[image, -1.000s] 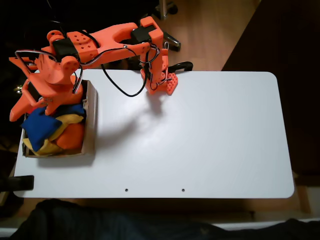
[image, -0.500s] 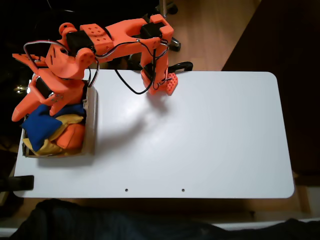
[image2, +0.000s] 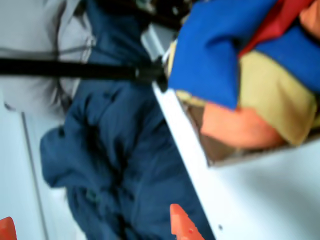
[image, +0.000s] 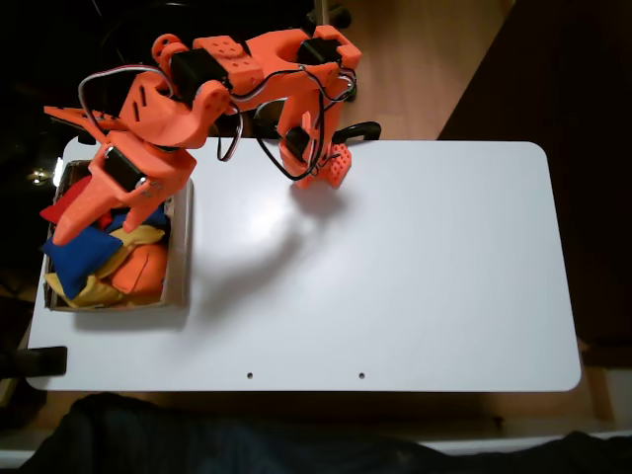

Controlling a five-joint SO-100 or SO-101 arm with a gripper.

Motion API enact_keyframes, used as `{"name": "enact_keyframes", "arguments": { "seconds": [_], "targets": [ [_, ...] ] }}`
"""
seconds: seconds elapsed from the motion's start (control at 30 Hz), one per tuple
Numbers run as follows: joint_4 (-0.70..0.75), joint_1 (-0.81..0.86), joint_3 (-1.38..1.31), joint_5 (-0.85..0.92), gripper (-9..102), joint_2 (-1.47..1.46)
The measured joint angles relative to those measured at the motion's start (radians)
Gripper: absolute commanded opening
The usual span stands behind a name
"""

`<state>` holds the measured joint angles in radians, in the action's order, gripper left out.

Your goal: Grasp a bag and put it in the box.

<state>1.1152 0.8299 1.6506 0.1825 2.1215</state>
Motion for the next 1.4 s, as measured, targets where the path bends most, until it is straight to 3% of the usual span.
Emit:
{"name": "enact_keyframes", "arguments": {
  "seconds": [1.4],
  "targets": [
    [0.017,-0.457,0.272,-0.041,60,0.428]
  ]
}}
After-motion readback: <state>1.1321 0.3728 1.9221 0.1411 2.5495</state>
